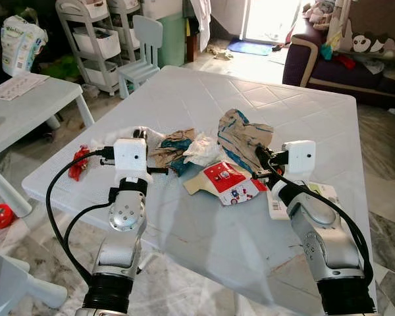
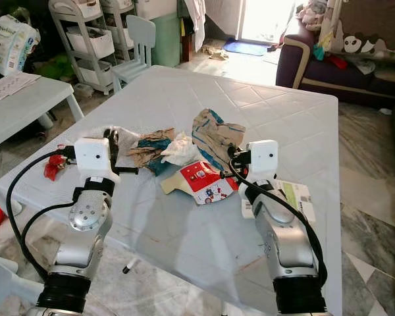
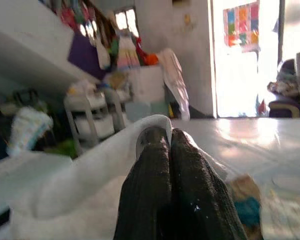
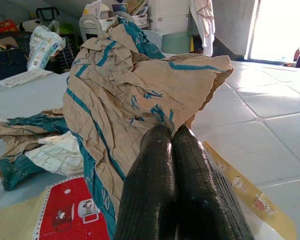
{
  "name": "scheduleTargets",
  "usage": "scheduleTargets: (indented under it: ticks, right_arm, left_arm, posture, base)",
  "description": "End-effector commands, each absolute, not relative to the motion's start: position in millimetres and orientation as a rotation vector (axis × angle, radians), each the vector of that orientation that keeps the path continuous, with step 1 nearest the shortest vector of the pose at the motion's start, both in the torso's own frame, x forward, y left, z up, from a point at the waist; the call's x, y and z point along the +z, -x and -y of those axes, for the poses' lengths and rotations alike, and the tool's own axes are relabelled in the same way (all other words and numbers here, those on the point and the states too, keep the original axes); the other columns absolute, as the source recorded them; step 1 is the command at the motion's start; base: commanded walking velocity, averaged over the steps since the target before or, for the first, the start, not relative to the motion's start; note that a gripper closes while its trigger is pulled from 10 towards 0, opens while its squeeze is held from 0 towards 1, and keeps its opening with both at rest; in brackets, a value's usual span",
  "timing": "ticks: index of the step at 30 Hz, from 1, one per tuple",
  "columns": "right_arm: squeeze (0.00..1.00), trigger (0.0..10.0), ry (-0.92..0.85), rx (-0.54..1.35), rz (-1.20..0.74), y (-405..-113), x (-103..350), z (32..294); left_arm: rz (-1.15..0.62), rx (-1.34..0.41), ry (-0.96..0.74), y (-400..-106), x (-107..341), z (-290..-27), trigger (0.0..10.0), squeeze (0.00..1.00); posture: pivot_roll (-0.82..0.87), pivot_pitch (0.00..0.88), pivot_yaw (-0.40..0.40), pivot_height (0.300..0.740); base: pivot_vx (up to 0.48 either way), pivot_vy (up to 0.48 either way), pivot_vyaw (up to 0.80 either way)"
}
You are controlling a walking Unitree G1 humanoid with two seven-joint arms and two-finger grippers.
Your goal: Picking trash to rubbish bin
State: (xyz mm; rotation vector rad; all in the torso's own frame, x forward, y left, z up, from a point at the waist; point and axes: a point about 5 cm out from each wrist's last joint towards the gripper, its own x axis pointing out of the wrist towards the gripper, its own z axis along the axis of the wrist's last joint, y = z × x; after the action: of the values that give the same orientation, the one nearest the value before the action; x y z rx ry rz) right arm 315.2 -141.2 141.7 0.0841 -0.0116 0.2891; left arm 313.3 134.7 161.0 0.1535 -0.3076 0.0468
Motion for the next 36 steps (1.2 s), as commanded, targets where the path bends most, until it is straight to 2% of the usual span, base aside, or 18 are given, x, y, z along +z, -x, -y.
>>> scheduleTargets:
  ticks: [1,5,11,24,36]
  right_arm:
    - [0.00,0.0,-0.074,0.295,0.026,-318,146,139]
    - [0.00,0.0,-0.072,0.293,0.030,-318,146,139]
    - [0.00,0.0,-0.065,0.291,0.036,-318,147,140]
    - [0.00,0.0,-0.061,0.276,0.040,-320,148,142]
    - [0.00,0.0,-0.064,0.273,0.032,-318,145,142]
  left_arm:
    - [0.367,0.074,-0.170,-313,177,-138,0.0,0.00]
    - [0.379,0.110,-0.152,-312,185,-143,0.0,0.00]
    - [0.339,0.110,-0.160,-308,175,-147,0.0,0.00]
    - [0.266,0.114,-0.111,-315,170,-142,0.0,0.00]
    - [0.239,0.113,-0.067,-316,168,-139,0.0,0.00]
  posture:
    - [-0.01,0.000,-0.015,0.740]
    - [-0.01,0.000,-0.015,0.740]
    - [0.00,0.000,-0.013,0.740]
    - [-0.02,0.000,-0.003,0.740]
    - [-0.02,0.000,-0.006,0.740]
  base:
    - [0.000,0.000,0.00]
    - [0.000,0.000,0.00]
    - [0.000,0.000,0.00]
    - [0.000,0.000,0.71]
    - [0.000,0.000,0.00]
